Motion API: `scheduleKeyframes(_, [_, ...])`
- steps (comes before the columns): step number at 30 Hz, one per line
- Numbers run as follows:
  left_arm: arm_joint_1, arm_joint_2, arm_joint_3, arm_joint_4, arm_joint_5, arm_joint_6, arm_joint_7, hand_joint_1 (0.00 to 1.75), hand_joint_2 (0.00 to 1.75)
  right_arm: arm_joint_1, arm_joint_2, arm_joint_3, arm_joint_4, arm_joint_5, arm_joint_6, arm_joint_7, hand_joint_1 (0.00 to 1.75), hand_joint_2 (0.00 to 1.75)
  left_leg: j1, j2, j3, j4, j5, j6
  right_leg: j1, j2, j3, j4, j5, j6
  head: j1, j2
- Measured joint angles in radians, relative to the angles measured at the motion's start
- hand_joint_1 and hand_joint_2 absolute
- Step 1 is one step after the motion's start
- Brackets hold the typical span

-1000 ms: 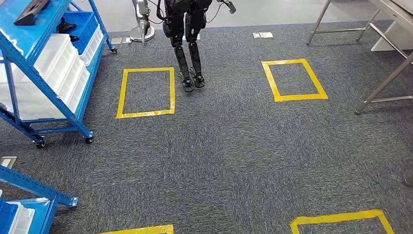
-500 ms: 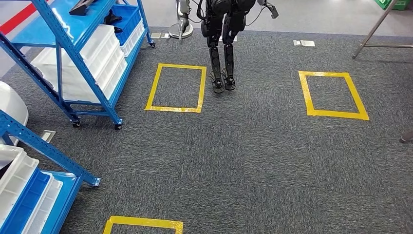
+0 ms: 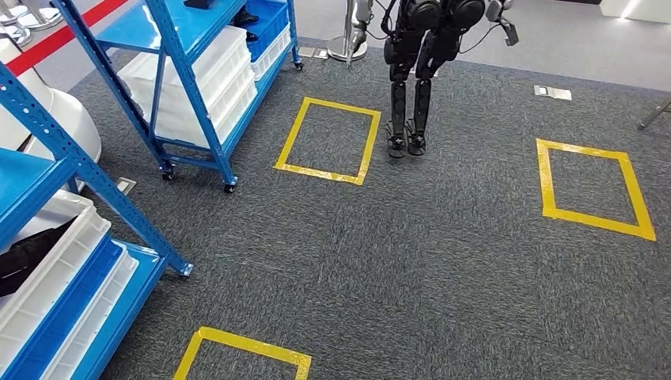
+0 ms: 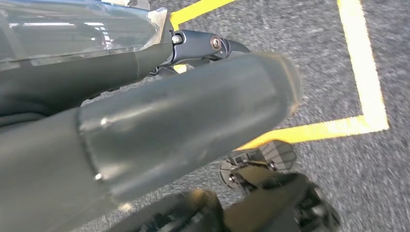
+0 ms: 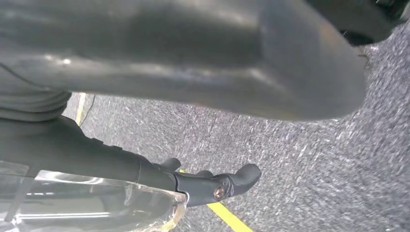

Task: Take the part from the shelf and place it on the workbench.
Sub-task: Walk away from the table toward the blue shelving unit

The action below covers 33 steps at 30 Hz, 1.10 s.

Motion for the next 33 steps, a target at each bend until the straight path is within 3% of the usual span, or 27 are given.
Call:
scheduleKeyframes(1, [0.0, 0.0, 0.0, 0.0, -0.001, 0.0, 0.001, 0.0, 0.0, -0.001, 0.0, 0.0, 0.0, -0.001, 0.0, 0.0, 0.0, 0.0, 0.003, -0.012, 0.002, -0.005, 0.004, 0.006, -0.002, 0.023, -0.011, 0.028, -0.017, 0.001, 0.001, 0.0])
scheduleKeyframes(3, [-0.004, -0.001, 0.0, 0.0, -0.003, 0.0, 0.002, 0.0, 0.0, 0.002, 0.0, 0.0, 0.0, -0.002, 0.0, 0.0, 0.0, 0.0, 0.006, -0.038, 0.002, -0.008, 0.009, 0.013, -0.008, 0.08, -0.062, 0.143, -0.072, -0.002, 0.003, 0.0])
scheduleKeyframes(5, [-0.007, -0.001, 0.0, 0.0, -0.004, -0.001, 0.003, 0.0, 0.0, 0.007, 0.0, 0.0, 0.0, -0.002, 0.0, -0.001, 0.0, 0.0, 0.007, -0.068, 0.001, -0.008, 0.01, 0.015, -0.013, 0.099, -0.12, 0.26, -0.113, -0.001, 0.003, 0.0])
scheduleKeyframes(6, [-0.006, -0.002, 0.0, 0.0, -0.004, -0.002, 0.004, 0.0, 0.0, 0.009, -0.001, 0.0, 0.0, -0.002, 0.0, -0.002, 0.0, 0.0, 0.007, -0.083, 0.001, -0.007, 0.01, 0.015, -0.016, 0.103, -0.129, 0.275, -0.11, 0.006, 0.003, 0.0])
scheduleKeyframes(7, [-0.005, -0.002, 0.0, 0.0, -0.004, -0.002, 0.005, 0.0, 0.0, 0.01, -0.001, 0.0, 0.0, -0.002, 0.0, -0.002, 0.0, 0.0, 0.008, -0.098, 0.002, -0.006, 0.01, 0.014, -0.02, 0.105, -0.12, 0.25, -0.092, 0.016, 0.003, 0.0])
scheduleKeyframes(8, [-0.004, -0.002, 0.0, 0.0, -0.004, -0.002, 0.007, 0.0, 0.0, 0.01, -0.002, 0.0, 0.0, 0.0, 0.0, -0.003, 0.0, 0.0, 0.009, -0.112, 0.004, -0.005, 0.01, 0.012, -0.025, 0.112, -0.095, 0.19, -0.061, 0.028, 0.003, 0.0])
scheduleKeyframes(9, [-0.004, -0.002, 0.0, 0.0, -0.004, -0.002, 0.008, 0.0, 0.0, 0.009, -0.002, 0.0, 0.0, 0.002, 0.0, -0.003, 0.0, 0.0, 0.01, -0.125, 0.003, -0.004, 0.01, 0.008, -0.033, 0.131, -0.065, 0.119, -0.03, 0.039, 0.004, 0.0])
scheduleKeyframes(10, [-0.004, -0.002, 0.0, 0.0, -0.003, -0.001, 0.009, 0.0, 0.0, 0.009, -0.002, 0.0, 0.0, 0.004, 0.001, -0.004, 0.0, 0.0, 0.01, -0.137, 0.002, -0.001, 0.009, 0.001, -0.036, 0.148, -0.042, 0.06, -0.006, 0.043, 0.005, 0.0])
scheduleKeyframes(12, [-0.002, -0.002, 0.0, 0.0, 0.0, 0.002, 0.01, 0.0, 0.0, 0.007, -0.002, 0.001, 0.001, 0.007, 0.003, -0.004, 0.0, 0.0, 0.007, -0.155, -0.004, 0.001, 0.01, -0.013, -0.037, 0.169, -0.021, 0.008, 0.016, 0.035, 0.004, 0.0])
scheduleKeyframes(14, [0.003, 0.0, 0.0, 0.0, 0.001, 0.005, 0.011, 0.0, 0.0, 0.006, -0.002, 0.003, 0.001, 0.011, 0.005, -0.005, 0.0, 0.0, 0.009, -0.166, -0.009, 0.0, 0.013, -0.023, -0.034, 0.152, -0.019, 0.008, 0.021, 0.02, 0.002, 0.0])
scheduleKeyframes(16, [0.007, 0.001, 0.001, 0.0, 0.003, 0.006, 0.019, 0.0, 0.0, 0.006, -0.001, 0.008, 0.001, 0.016, 0.008, -0.007, 0.0, 0.0, 0.011, -0.13, -0.022, 0.028, -0.007, -0.029, -0.034, 0.133, -0.017, 0.005, 0.024, 0.005, -0.002, 0.0])
scheduleKeyframes(18, [0.008, 0.0, 0.002, 0.0, 0.007, 0.002, 0.031, 0.0, 0.0, 0.007, -0.001, 0.013, 0.001, 0.019, 0.012, -0.009, 0.0, 0.0, 0.01, -0.074, -0.07, 0.133, -0.067, -0.034, -0.029, 0.11, -0.016, 0.004, 0.023, -0.01, -0.006, 0.0])
scheduleKeyframes(20, [0.008, 0.0, 0.004, 0.0, 0.01, 0.0, 0.037, 0.0, 0.0, 0.01, -0.002, 0.016, 0.001, 0.02, 0.015, -0.01, 0.0, 0.0, 0.01, -0.056, -0.131, 0.261, -0.123, -0.036, -0.02, 0.081, -0.017, 0.004, 0.019, -0.019, -0.008, 0.0])
scheduleKeyframes(21, [0.01, 0.0, 0.005, 0.0, 0.011, 0.0, 0.039, 0.0, 0.0, 0.011, -0.003, 0.017, 0.001, 0.02, 0.015, -0.01, 0.0, 0.0, 0.01, -0.053, -0.145, 0.29, -0.128, -0.034, -0.016, 0.068, -0.017, 0.004, 0.018, -0.021, -0.008, 0.0])
scheduleKeyframes(22, [0.011, 0.0, 0.006, 0.0, 0.012, 0.0, 0.04, 0.0, 0.0, 0.011, -0.003, 0.018, 0.001, 0.021, 0.016, -0.01, 0.0, 0.0, 0.009, -0.051, -0.139, 0.281, -0.114, -0.031, -0.013, 0.055, -0.015, 0.004, 0.016, -0.023, -0.008, 0.0])
scheduleKeyframes(23, [0.012, 0.0, 0.006, 0.0, 0.012, 0.0, 0.041, 0.0, 0.0, 0.01, -0.003, 0.018, 0.001, 0.021, 0.016, -0.01, 0.0, 0.0, 0.007, -0.044, -0.113, 0.234, -0.085, -0.025, -0.009, 0.043, -0.013, 0.004, 0.015, -0.025, -0.008, 0.0])
scheduleKeyframes(25, [0.011, 0.002, 0.007, 0.0, 0.013, 0.0, 0.042, 0.0, 0.0, 0.008, -0.002, 0.02, 0.001, 0.021, 0.016, -0.011, 0.0, 0.0, -0.004, -0.001, -0.038, 0.1, -0.029, -0.005, -0.003, 0.022, -0.008, 0.004, 0.011, -0.027, -0.007, 0.0])
scheduleKeyframes(27, [0.008, 0.002, 0.007, 0.0, 0.013, 0.0, 0.042, 0.0, 0.0, 0.006, -0.001, 0.022, 0.001, 0.021, 0.016, -0.011, 0.0, 0.0, -0.017, 0.032, -0.002, 0.026, -0.014, 0.008, 0.004, 0.001, -0.005, 0.005, 0.006, -0.024, -0.007, 0.0])
scheduleKeyframes(29, [0.008, 0.003, 0.008, 0.0, 0.014, -0.001, 0.048, 0.0, 0.0, 0.004, 0.0, 0.024, 0.001, 0.022, 0.016, -0.011, 0.0, 0.0, -0.022, 0.017, -0.003, 0.014, -0.013, 0.013, 0.007, -0.022, -0.002, 0.003, 0.003, -0.018, -0.007, 0.0])
scheduleKeyframes(30, [0.01, 0.002, 0.009, 0.0, 0.014, -0.002, 0.054, 0.0, 0.0, 0.002, -0.001, 0.025, 0.001, 0.022, 0.017, -0.012, 0.0, 0.0, -0.019, 0.005, 0.0, 0.007, -0.008, 0.015, 0.007, -0.02, -0.002, 0.006, -0.001, -0.014, -0.007, 0.0])
scheduleKeyframes(31, [0.011, 0.003, 0.01, 0.0, 0.015, -0.004, 0.06, 0.0, 0.0, 0.002, -0.001, 0.025, 0.001, 0.023, 0.017, -0.013, 0.0, 0.0, -0.014, -0.007, 0.004, -0.001, -0.002, 0.018, 0.005, -0.002, -0.007, 0.019, -0.009, -0.011, -0.006, 0.0])
scheduleKeyframes(33, [0.012, 0.002, 0.013, 0.0, 0.016, -0.006, 0.068, 0.0, 0.0, 0.004, -0.002, 0.026, 0.001, 0.024, 0.019, -0.015, 0.0, 0.0, -0.005, -0.032, 0.008, -0.012, 0.008, 0.023, -0.002, 0.06, -0.048, 0.105, -0.05, -0.007, -0.005, 0.0])
